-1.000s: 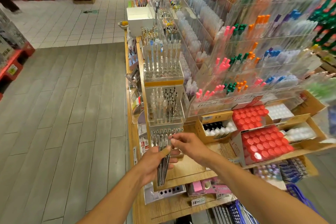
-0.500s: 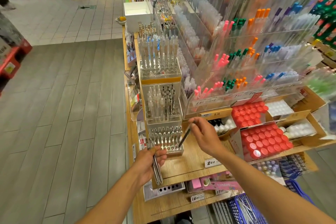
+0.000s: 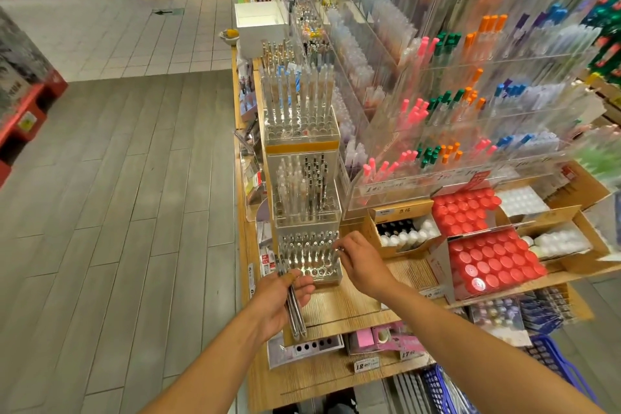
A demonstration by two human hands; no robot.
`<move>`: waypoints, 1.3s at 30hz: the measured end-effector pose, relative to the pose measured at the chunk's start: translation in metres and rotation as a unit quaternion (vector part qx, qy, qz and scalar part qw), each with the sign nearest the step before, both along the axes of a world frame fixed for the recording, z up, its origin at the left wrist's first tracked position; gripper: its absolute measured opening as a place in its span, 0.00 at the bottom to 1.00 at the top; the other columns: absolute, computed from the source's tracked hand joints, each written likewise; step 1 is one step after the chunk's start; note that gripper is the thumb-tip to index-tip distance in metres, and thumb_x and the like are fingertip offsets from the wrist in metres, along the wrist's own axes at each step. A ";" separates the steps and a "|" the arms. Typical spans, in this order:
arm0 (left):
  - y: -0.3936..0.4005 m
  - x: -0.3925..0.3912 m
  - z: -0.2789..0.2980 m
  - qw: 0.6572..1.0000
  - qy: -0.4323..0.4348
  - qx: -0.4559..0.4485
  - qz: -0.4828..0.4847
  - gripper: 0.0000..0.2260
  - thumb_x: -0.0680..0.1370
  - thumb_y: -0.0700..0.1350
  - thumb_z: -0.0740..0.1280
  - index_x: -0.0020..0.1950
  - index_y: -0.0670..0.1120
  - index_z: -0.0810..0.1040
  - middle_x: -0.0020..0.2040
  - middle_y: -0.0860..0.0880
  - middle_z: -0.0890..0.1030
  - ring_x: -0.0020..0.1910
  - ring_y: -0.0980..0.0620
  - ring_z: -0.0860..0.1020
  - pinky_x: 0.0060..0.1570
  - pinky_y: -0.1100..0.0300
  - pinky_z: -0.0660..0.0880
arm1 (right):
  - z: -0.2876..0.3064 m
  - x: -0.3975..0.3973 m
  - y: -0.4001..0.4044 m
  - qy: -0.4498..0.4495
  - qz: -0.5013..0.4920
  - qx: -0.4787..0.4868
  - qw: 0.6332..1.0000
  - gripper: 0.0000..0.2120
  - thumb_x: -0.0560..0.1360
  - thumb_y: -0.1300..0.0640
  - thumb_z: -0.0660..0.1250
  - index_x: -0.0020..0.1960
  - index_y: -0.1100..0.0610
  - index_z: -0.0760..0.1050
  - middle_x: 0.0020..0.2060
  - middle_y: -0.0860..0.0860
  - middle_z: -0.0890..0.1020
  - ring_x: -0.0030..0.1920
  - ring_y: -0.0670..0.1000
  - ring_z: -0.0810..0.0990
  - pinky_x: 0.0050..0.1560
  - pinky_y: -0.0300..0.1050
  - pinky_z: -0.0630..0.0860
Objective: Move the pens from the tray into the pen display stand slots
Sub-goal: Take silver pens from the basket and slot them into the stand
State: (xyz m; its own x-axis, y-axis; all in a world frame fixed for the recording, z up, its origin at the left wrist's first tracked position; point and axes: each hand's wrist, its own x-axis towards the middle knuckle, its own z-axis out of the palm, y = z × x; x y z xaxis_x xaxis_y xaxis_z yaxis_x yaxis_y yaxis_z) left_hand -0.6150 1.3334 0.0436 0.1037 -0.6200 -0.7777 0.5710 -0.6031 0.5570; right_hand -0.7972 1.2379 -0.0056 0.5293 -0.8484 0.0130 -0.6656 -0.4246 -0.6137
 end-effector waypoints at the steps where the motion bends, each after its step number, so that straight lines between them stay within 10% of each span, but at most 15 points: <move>1: -0.001 0.000 0.001 1.000 -0.003 -0.001 -0.001 0.08 0.83 0.37 0.58 0.60 0.36 0.73 0.42 0.38 0.85 0.39 0.44 0.83 0.37 0.55 0.81 | -0.001 0.001 0.001 0.009 0.001 -0.001 1.000 0.11 0.81 0.61 0.60 0.61 0.58 0.76 0.54 0.50 0.74 0.52 0.49 0.76 0.54 0.42 0.73; 19: -0.006 -0.012 0.005 0.997 -0.026 -0.022 -0.062 0.08 0.84 0.39 0.59 0.62 0.40 0.73 0.46 0.42 0.86 0.40 0.46 0.84 0.38 0.55 0.80 | 0.014 0.004 0.006 -0.096 -0.100 0.019 0.990 0.09 0.74 0.62 0.70 0.52 0.51 0.77 0.44 0.44 0.75 0.34 0.41 0.71 0.39 0.33 0.68; 30: -0.010 -0.015 0.017 0.989 0.047 -0.100 -0.100 0.11 0.82 0.41 0.62 0.63 0.38 0.74 0.54 0.37 0.84 0.39 0.47 0.83 0.38 0.57 0.80 | 0.052 0.030 0.009 -0.279 -0.074 0.381 0.878 0.06 0.78 0.58 0.67 0.54 0.56 0.80 0.37 0.47 0.81 0.39 0.44 0.81 0.43 0.37 0.77; 39: -0.002 -0.013 0.013 0.984 0.080 -0.116 -0.105 0.12 0.83 0.42 0.61 0.63 0.37 0.74 0.53 0.34 0.83 0.44 0.44 0.84 0.44 0.55 0.80 | 0.059 0.025 0.010 -0.286 -0.034 0.435 0.853 0.06 0.78 0.59 0.66 0.52 0.60 0.72 0.38 0.49 0.78 0.34 0.43 0.77 0.34 0.35 0.73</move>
